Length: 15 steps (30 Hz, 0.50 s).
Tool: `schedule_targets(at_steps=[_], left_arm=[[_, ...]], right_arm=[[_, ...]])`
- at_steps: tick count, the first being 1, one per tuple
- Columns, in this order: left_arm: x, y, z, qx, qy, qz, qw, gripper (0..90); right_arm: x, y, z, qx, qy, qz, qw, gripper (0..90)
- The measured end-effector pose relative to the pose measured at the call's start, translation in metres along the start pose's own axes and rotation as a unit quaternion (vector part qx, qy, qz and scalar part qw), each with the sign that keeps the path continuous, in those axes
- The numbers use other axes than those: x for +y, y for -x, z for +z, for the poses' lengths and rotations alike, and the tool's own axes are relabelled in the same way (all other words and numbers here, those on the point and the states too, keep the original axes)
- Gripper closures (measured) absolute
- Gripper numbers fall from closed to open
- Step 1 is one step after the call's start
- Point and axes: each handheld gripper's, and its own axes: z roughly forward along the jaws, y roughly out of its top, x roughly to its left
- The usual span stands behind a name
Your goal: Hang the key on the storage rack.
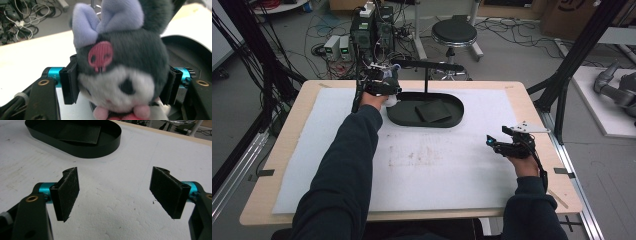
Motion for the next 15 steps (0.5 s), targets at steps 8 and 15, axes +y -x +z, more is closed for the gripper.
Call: schedule_targets(at_steps=[8, 15], left_arm=[[-0.011, 0.002, 0.007, -0.005, -0.030, 0.010, 0.9995, 29.0], [-0.028, -0.009, 0.001, -0.006, -0.030, -0.002, 0.9995, 29.5]], right_arm=[[0.000, 0.000, -0.002, -0.001, 0.004, -0.003, 1.0000, 24.6], [0.001, -0.002, -0.002, -0.001, 0.003, -0.005, 1.0000, 24.6]])
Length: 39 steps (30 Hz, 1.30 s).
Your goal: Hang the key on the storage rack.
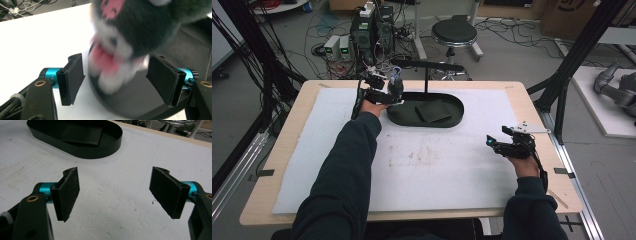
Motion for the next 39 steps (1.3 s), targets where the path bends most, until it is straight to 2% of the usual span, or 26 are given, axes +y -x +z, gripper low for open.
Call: schedule_targets(at_steps=[4, 8, 11, 15, 20, 33, 36, 39], left_arm=[[-0.007, -0.003, -0.014, -0.012, 0.023, -0.007, 0.9996, 30.8], [-0.016, -0.001, -0.033, -0.044, 0.055, 0.006, 0.9975, 30.7], [-0.021, 0.005, -0.046, -0.058, 0.087, 0.018, 0.9943, 27.2], [-0.031, 0.012, -0.065, -0.059, 0.127, 0.042, 0.9892, 19.0], [-0.044, 0.017, -0.087, -0.063, 0.166, 0.062, 0.9822, 18.9], [-0.095, 0.011, -0.130, -0.048, 0.212, 0.082, 0.9728, 19.1], [-0.106, 0.004, -0.137, -0.046, 0.216, 0.075, 0.9724, 19.0], [-0.112, 0.000, -0.139, -0.047, 0.214, 0.070, 0.9731, 19.1]], right_arm=[[0.000, -0.002, 0.001, 0.000, -0.001, -0.004, 1.0000, 24.6], [0.000, -0.003, 0.000, 0.000, -0.002, -0.006, 1.0000, 24.6], [0.000, -0.004, 0.000, -0.001, -0.002, -0.009, 1.0000, 24.6], [0.001, -0.007, -0.001, -0.002, -0.003, -0.017, 0.9998, 24.6], [0.002, -0.009, -0.002, -0.004, -0.004, -0.024, 0.9997, 24.6], [0.005, -0.012, 0.003, -0.016, -0.010, -0.042, 0.9989, 24.4], [0.005, -0.013, 0.003, -0.019, -0.012, -0.043, 0.9988, 22.8], [0.005, -0.014, 0.002, -0.020, -0.008, -0.047, 0.9987, 22.2]])
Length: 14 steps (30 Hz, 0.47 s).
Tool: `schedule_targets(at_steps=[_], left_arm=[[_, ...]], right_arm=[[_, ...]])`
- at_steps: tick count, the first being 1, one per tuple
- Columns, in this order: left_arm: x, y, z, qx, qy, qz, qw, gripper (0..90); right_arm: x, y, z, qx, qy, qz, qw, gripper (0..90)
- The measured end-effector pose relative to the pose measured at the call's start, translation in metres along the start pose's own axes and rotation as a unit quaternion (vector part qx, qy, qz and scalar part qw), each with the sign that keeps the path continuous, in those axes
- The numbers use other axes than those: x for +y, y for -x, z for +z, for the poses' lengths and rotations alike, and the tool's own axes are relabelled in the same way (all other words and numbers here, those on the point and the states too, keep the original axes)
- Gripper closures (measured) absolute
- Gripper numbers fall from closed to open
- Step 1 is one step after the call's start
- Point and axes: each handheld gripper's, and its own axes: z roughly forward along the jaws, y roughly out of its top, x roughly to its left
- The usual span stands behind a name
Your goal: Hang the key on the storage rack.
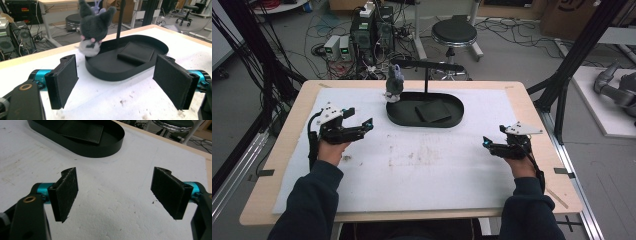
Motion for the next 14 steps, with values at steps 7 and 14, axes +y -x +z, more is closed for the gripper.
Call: schedule_targets(at_steps=[7, 14], left_arm=[[-0.019, -0.004, -0.007, 0.006, -0.006, -0.008, 0.9999, 19.2], [-0.029, -0.006, -0.011, 0.014, -0.009, -0.008, 0.9998, 19.2]], right_arm=[[0.000, -0.002, 0.000, -0.002, 0.001, -0.008, 1.0000, 22.0], [0.000, -0.003, 0.001, -0.003, -0.003, -0.013, 0.9999, 22.0]])
